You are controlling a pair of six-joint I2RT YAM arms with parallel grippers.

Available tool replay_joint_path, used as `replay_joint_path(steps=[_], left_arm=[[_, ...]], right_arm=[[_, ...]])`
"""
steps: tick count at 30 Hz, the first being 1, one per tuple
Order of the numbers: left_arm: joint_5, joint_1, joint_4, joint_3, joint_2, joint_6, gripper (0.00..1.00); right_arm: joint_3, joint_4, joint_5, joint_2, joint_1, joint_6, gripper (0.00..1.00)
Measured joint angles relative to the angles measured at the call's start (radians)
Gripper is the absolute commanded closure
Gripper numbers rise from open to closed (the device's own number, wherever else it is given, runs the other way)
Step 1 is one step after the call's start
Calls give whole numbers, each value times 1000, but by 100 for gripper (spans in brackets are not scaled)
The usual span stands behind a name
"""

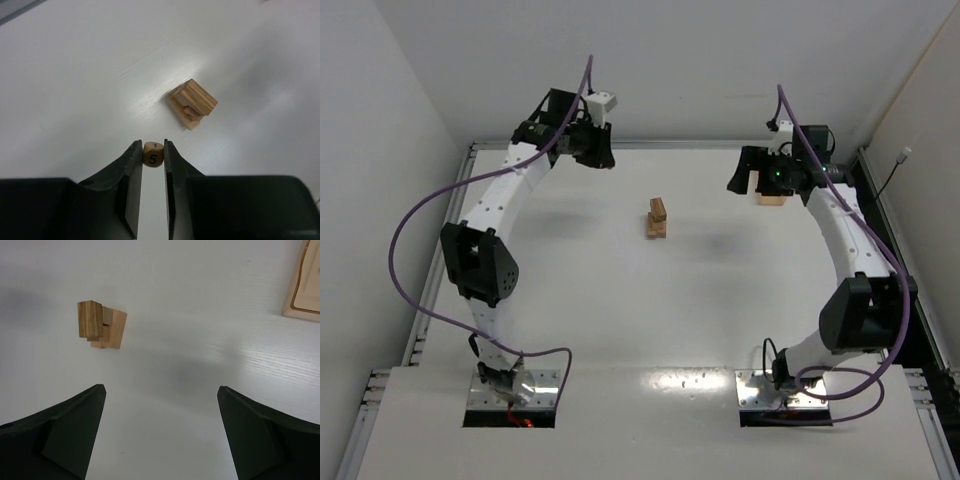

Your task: Build the wood block tower

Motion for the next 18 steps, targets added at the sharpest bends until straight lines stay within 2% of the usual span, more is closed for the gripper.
replay_joint_path(steps=[7, 12, 18], left_arm=[[92, -71, -169, 227, 240, 138, 100], [80, -156, -229, 231, 293, 206, 100], [38, -267, -229, 230, 293, 263, 100]], right_arm=[[-14, 22, -115, -3, -57, -15, 8], [-34, 27, -172, -10, -79, -21, 7], [-35, 31, -202, -15, -81, -22, 7]])
